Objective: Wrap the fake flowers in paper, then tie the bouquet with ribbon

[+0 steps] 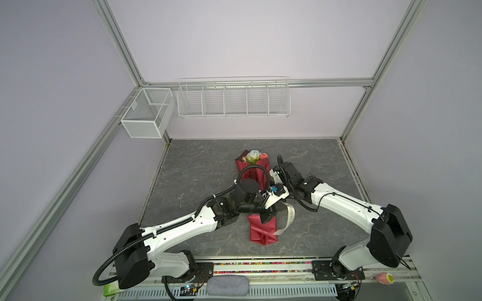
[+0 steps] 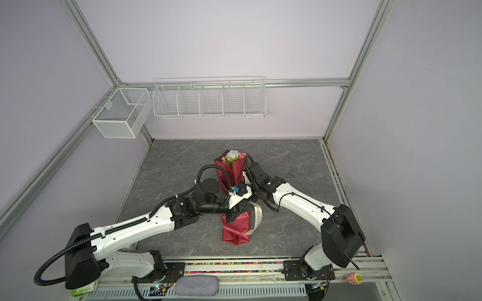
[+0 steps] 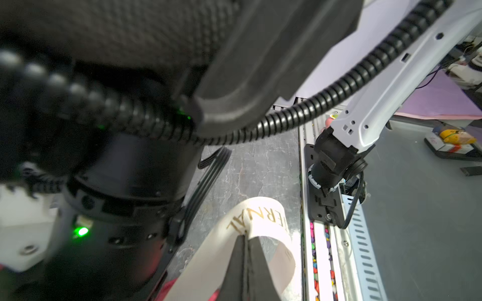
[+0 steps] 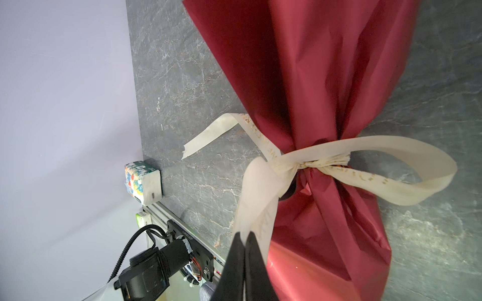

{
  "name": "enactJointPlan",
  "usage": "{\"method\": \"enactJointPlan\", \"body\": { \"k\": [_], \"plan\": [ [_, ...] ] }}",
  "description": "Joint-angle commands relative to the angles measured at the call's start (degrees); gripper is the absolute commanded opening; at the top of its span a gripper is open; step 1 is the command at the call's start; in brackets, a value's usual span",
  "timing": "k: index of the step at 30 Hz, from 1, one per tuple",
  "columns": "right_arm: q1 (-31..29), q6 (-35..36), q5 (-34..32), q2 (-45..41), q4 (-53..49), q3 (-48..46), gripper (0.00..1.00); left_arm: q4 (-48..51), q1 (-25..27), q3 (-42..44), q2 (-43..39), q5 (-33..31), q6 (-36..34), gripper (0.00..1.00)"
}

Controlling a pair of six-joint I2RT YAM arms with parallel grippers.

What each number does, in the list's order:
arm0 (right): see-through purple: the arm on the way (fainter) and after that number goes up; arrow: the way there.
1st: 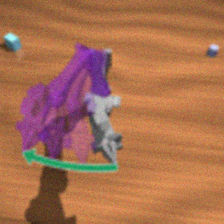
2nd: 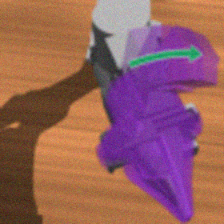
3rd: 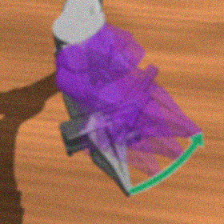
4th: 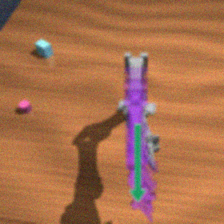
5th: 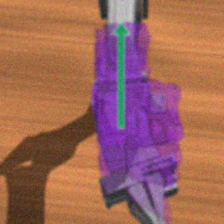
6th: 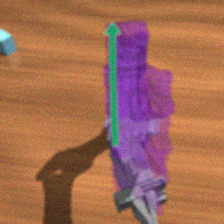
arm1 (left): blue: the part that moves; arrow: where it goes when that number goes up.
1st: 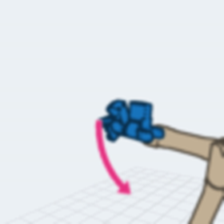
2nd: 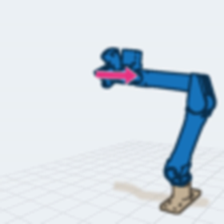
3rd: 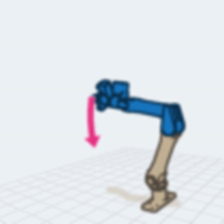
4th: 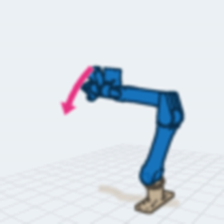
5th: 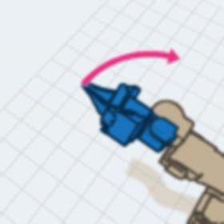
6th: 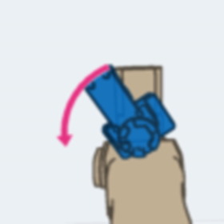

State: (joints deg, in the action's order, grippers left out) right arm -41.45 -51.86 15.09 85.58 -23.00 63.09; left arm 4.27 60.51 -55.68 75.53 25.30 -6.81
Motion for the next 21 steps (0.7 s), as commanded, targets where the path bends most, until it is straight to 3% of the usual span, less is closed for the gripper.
{"method": "enactJointPlan", "body": {
  "k": [1, 4, 5, 7, 9, 11, 18, 21],
  "plan": [
    [0.7, 0.1, 0.7, -2.1, -0.1, -0.6, 0.07, 2.6, 0.2, -2.7, 3.2, 3.1, 1.3, 0.00],
    [1.0, 0.7, 1.0, -2.0, -0.3, -0.6, 0.07, 6.6, 0.2, -3.1, 4.6, -1.7, 0.3, 0.00],
    [1.0, 0.7, 1.1, -2.0, -0.3, -0.5, 0.07, 7.2, 0.2, -2.8, 4.9, -3.5, 0.4, 0.06],
    [1.0, 0.7, 1.4, -1.9, -0.2, -0.5, 0.07, 7.8, 0.2, -2.4, 4.8, -5.1, 1.0, 0.26],
    [1.0, 0.8, 1.9, -1.8, 0.1, -0.5, 0.07, 7.6, 0.2, -1.9, 3.6, -6.1, 1.5, 0.33],
    [1.0, 0.8, 2.6, -1.5, 0.3, -0.4, 0.07, 5.8, 0.2, 0.2, 0.8, -7.1, 2.3, 0.48],
    [1.0, 0.8, 4.1, -1.3, 1.6, -0.4, 0.07, 3.6, -0.8, 9.8, -11.3, -17.1, 8.1, 0.51],
    [0.9, 0.7, 5.4, -1.1, 2.5, -0.3, 0.07, 1.4, -5.7, 15.3, -16.0, -18.7, 13.9, 0.49]
  ]
}}
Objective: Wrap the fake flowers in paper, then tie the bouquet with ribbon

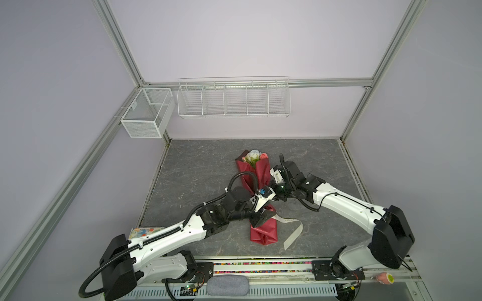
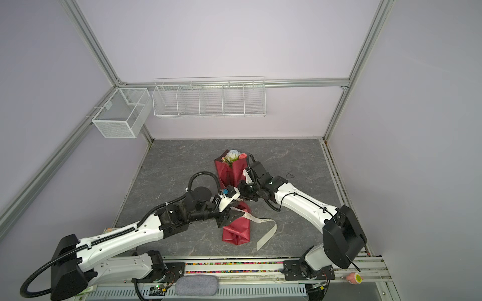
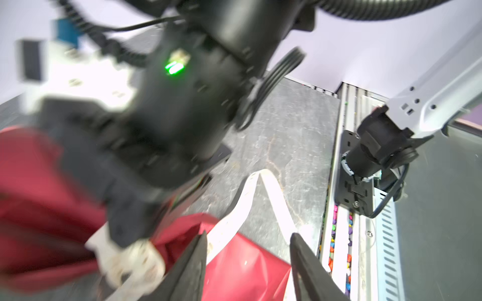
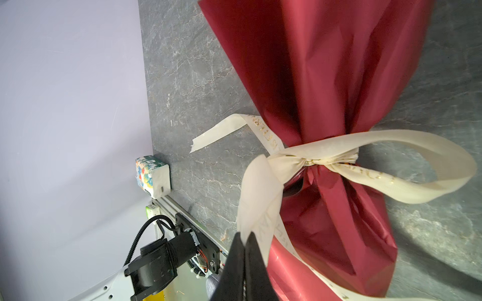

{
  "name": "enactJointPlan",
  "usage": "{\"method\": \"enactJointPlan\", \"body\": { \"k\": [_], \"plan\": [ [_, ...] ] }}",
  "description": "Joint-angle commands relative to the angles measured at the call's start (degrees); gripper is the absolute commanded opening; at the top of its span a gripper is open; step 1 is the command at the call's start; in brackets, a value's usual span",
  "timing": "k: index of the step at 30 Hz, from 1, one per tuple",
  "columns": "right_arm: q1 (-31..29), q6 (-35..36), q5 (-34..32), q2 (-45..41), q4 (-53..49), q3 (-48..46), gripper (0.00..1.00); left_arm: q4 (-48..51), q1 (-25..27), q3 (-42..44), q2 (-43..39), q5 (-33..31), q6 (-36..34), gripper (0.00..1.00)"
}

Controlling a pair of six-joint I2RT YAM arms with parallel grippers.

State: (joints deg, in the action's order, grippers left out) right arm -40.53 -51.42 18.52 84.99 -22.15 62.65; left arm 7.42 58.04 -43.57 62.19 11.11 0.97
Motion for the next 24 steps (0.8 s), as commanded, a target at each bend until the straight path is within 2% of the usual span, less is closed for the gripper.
{"method": "enactJointPlan", "body": {
  "k": [1, 4, 7, 12, 17, 20, 24],
  "plan": [
    [-0.1, 0.3, 2.4, -0.5, 1.9, 0.2, 0.07, -2.9, -5.3, 5.1, -3.8, -4.5, 8.1, 0.49],
    [-0.6, 0.1, 2.8, -0.7, 2.4, 0.0, 0.07, -5.2, -8.3, 8.5, -4.9, -4.3, 8.9, 0.58],
    [-1.0, -0.2, 3.1, -1.0, 3.4, -0.4, 0.07, -6.2, -8.5, 8.0, -2.9, -3.5, 7.9, 0.62],
    [-1.5, -0.3, 3.5, -0.9, 3.9, -0.4, 0.08, -6.5, -8.5, 3.8, 4.5, -1.1, 6.9, 0.63],
    [-1.7, -0.3, 3.5, -1.2, 3.9, -0.3, 0.09, -5.4, -8.7, 0.9, 8.8, -4.2, 6.8, 0.62],
    [-1.8, 0.0, 3.6, -1.3, 3.7, -0.3, 0.10, -6.9, -8.8, 0.9, 9.5, -4.5, 7.2, 0.56],
    [-1.8, 0.4, 2.8, -2.3, 2.8, -0.5, 0.13, -5.6, -8.9, 0.3, 10.0, -4.9, 7.3, 0.29]
  ]
}}
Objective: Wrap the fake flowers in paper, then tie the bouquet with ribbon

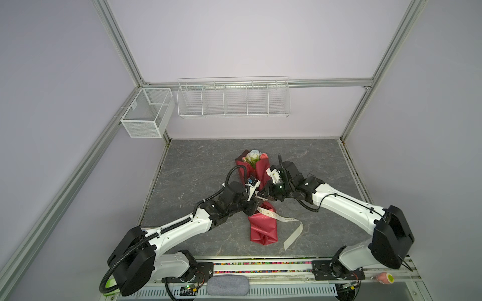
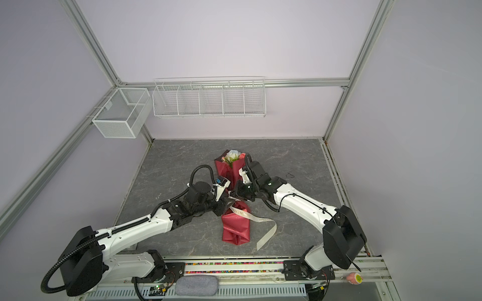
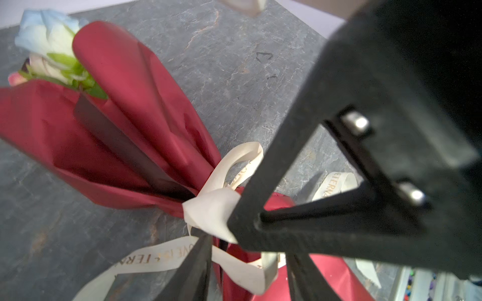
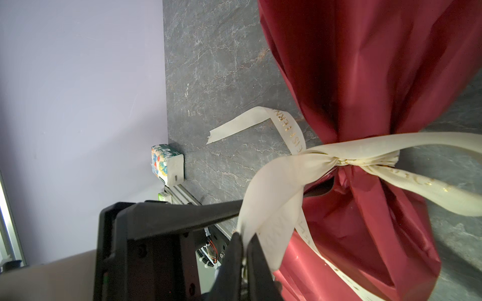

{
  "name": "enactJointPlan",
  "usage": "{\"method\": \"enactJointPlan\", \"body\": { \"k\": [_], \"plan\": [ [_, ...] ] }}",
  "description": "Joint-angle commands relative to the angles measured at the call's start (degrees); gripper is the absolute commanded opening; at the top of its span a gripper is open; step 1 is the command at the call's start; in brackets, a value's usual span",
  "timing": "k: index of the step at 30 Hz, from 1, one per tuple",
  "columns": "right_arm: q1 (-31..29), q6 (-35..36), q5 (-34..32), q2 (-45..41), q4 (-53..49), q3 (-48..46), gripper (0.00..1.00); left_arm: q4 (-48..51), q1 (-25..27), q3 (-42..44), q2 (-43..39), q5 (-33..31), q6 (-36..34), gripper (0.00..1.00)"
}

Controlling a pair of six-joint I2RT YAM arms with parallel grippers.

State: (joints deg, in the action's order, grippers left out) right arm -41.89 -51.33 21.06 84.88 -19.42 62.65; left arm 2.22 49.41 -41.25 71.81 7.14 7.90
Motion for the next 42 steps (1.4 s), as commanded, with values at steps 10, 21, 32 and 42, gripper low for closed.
{"method": "enactJointPlan", "body": {
  "k": [10, 21, 32, 42],
  "plan": [
    [-0.3, -1.0, -15.3, -13.3, -15.6, -7.1, 0.43, 0.1, -0.5, 1.2, -2.6, -1.4, 3.6, 0.00],
    [-0.1, -25.2, -16.2, -25.7, -3.1, -31.8, 0.69, -0.9, -0.5, 3.1, -4.1, -0.7, 6.2, 0.00],
    [-0.9, -51.6, -23.9, -25.0, -1.9, -34.6, 0.85, -2.0, -0.5, 3.0, -4.5, -1.0, 6.5, 0.00],
    [-3.4, -60.5, -31.1, -27.5, -24.6, -23.9, 0.85, -4.1, -0.6, 6.0, -7.9, -1.6, 8.6, 0.00]
  ]
}}
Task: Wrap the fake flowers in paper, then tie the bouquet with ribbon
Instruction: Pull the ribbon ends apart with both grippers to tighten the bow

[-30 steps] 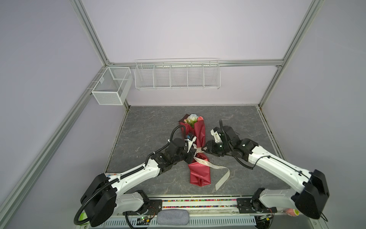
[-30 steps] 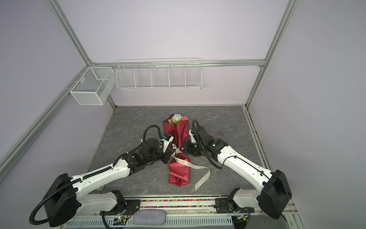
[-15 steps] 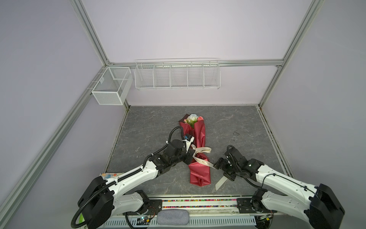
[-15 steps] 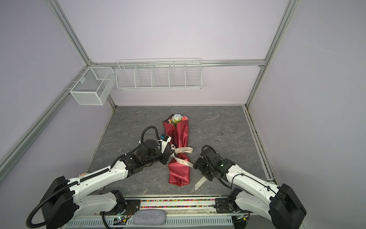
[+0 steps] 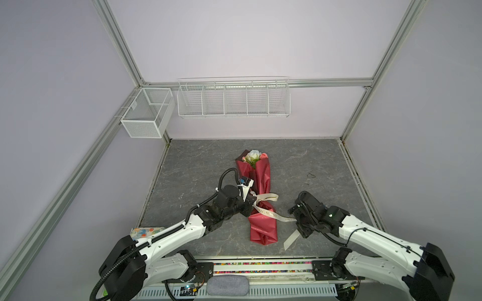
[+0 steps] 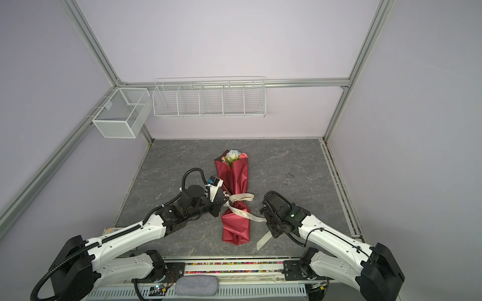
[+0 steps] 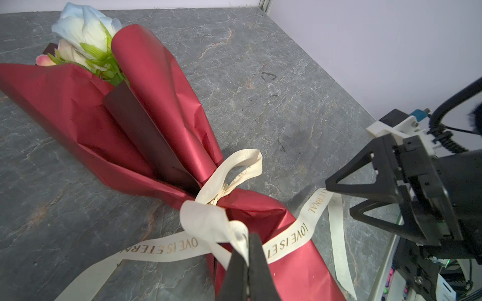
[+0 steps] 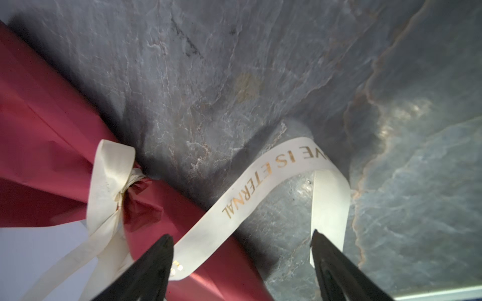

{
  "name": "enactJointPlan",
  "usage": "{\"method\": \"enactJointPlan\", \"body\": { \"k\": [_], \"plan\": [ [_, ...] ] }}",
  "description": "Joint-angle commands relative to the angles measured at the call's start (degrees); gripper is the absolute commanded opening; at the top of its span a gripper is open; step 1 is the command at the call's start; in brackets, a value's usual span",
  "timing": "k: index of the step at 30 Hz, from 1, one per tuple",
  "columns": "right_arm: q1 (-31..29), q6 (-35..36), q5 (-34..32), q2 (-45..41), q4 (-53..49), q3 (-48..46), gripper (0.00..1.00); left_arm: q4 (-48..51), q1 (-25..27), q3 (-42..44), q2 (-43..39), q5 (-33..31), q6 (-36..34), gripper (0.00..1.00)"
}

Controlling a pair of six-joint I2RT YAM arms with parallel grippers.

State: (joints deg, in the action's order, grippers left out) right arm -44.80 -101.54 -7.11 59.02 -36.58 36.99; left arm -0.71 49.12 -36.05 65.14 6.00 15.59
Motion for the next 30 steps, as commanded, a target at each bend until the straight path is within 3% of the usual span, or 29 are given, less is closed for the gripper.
{"method": "enactJointPlan", "body": {
  "k": [1, 5, 11, 15, 22, 25, 28, 30],
  "plan": [
    [-0.6, -10.2, -3.9, -2.1, -7.7, 2.1, 0.85, -0.9, -0.3, 0.8, -1.2, -0.7, 0.6, 0.00],
    [-0.6, -10.0, -4.9, -2.7, -7.3, 2.5, 0.85, 1.8, -0.4, -0.5, -0.9, -0.9, -0.7, 0.00],
    [-0.6, -3.8, -2.2, 0.7, -2.4, 2.5, 0.85, 2.1, -0.4, 0.6, -3.1, -1.9, -0.1, 0.00],
    [-0.6, -0.4, 0.4, 3.4, 7.0, -0.6, 0.85, 1.7, -0.5, 0.7, -2.9, -2.9, 0.4, 0.00],
    [-0.8, -5.8, 5.4, 4.8, 19.6, -7.9, 0.86, 1.9, -0.6, -0.8, -0.9, -3.4, 1.4, 0.00],
    [-0.8, -4.8, 3.9, 5.8, 21.9, -7.9, 0.85, 0.5, -0.5, -0.1, -0.8, -2.2, 1.4, 0.00],
    [-0.5, -4.9, 2.8, 6.9, 22.5, -7.5, 0.77, 1.0, -0.5, -0.3, -0.9, -2.1, 1.7, 0.00],
    [-0.6, -4.4, 1.2, 6.7, 22.9, -7.5, 0.67, 1.2, -0.6, -0.3, -1.0, -2.4, 1.6, 0.00]
  ]
}}
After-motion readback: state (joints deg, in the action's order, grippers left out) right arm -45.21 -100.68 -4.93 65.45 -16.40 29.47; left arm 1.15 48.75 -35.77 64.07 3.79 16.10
